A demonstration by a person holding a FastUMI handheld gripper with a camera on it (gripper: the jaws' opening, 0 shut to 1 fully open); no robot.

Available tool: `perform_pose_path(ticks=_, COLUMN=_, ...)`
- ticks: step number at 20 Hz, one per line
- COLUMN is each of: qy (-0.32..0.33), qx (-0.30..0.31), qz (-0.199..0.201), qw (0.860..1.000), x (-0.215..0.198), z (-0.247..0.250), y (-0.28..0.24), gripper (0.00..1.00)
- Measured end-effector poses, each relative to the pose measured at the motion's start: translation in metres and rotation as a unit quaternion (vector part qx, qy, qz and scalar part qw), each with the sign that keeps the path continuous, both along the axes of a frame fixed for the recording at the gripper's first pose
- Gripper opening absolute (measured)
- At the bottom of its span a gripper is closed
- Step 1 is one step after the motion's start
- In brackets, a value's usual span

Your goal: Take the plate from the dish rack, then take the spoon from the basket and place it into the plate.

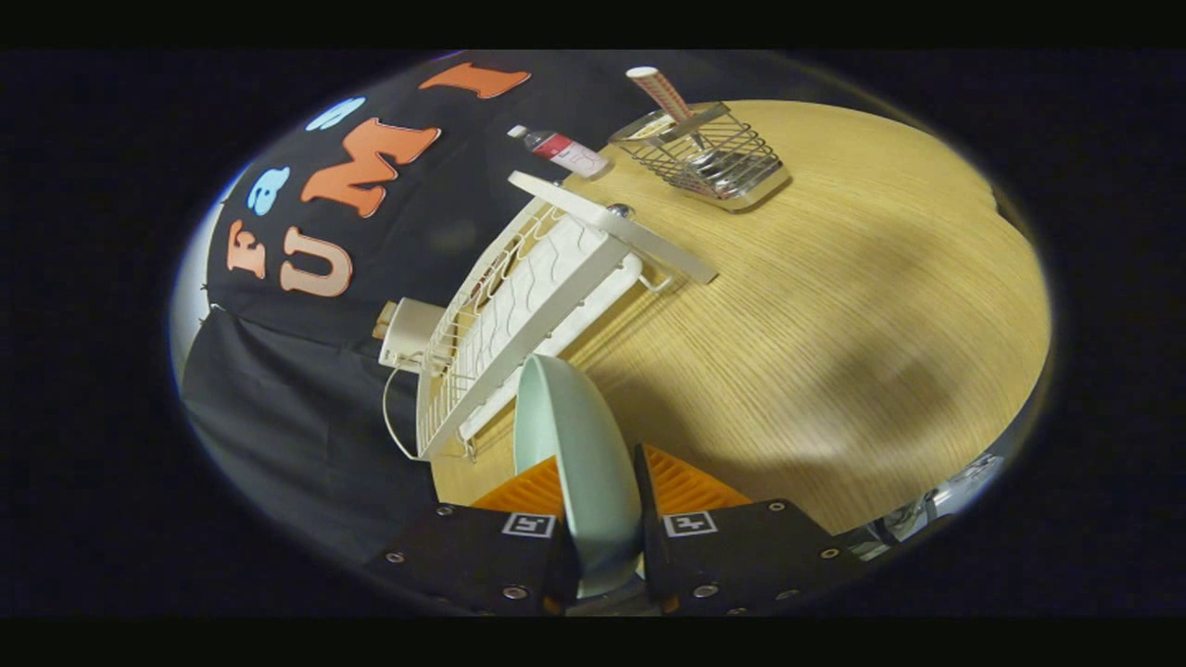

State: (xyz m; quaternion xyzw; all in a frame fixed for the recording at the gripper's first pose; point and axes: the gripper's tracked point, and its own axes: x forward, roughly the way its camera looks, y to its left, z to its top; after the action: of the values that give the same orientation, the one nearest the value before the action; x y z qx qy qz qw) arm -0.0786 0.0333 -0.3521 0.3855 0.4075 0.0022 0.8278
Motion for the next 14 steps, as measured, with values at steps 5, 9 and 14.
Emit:
perform_pose_path(ticks=5, qy=0.009, qx=-0.055, qz=0.016, qw=0.998, x=-0.005, z=0.0, y=-0.021, gripper=0.55)
perform_pose_path(ticks=9, qy=-0.004, qx=-0.11, qz=0.009, qw=0.994, x=-0.01, z=0.015, y=-0.056, gripper=0.74)
perform_pose_path(ticks=14, qy=-0.031, qx=-0.222, qz=-0.004, qw=0.975, x=-0.002, z=0.042, y=-0.117, gripper=0.99)
